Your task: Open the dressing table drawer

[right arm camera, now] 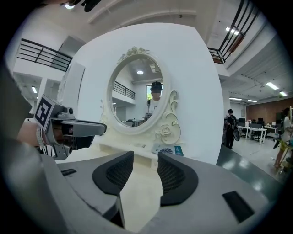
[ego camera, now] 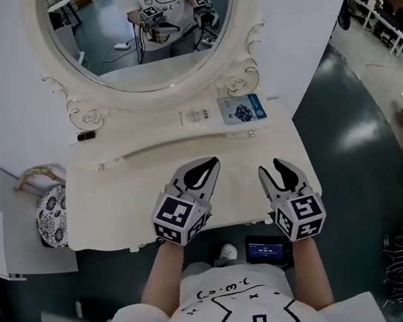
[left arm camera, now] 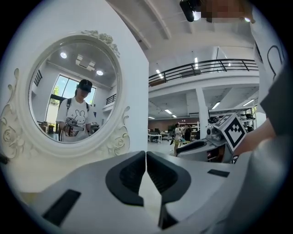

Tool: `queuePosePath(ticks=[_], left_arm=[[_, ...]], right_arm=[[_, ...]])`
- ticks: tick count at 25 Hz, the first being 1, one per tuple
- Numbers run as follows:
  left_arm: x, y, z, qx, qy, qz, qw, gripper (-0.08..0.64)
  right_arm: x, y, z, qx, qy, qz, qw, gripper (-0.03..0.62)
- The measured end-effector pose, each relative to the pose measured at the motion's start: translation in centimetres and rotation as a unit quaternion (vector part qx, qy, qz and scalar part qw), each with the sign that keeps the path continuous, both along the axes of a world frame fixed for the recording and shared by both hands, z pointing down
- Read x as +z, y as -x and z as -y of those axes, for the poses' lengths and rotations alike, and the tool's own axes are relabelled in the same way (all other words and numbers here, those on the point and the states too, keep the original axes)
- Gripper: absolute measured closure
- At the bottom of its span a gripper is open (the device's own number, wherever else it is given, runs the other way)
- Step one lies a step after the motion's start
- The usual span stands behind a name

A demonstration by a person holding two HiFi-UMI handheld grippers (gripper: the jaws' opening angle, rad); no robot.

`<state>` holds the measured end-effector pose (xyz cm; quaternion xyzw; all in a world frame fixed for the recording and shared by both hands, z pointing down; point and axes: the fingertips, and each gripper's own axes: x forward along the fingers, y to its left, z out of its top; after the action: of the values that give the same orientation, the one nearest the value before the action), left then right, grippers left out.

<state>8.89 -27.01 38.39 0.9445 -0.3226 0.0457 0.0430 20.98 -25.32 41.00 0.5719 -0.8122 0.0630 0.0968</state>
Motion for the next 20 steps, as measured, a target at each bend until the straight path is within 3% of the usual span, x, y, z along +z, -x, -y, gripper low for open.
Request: queuePosePath(ticks=[8,20], left_arm=[[1.5,0.5,2.5,-0.023,0.02,0.002,0.9995,0.548],[4.7,1.0,7.3,-0.018,0.049,0.018,0.9985,0.548]], right_arm=[[3.0,-1.1,3.8,0.01,0.033,-0.002,0.999,0.41],[8.0,-1.8,9.7,0.029,0.09,-0.018,0.995,0.41]])
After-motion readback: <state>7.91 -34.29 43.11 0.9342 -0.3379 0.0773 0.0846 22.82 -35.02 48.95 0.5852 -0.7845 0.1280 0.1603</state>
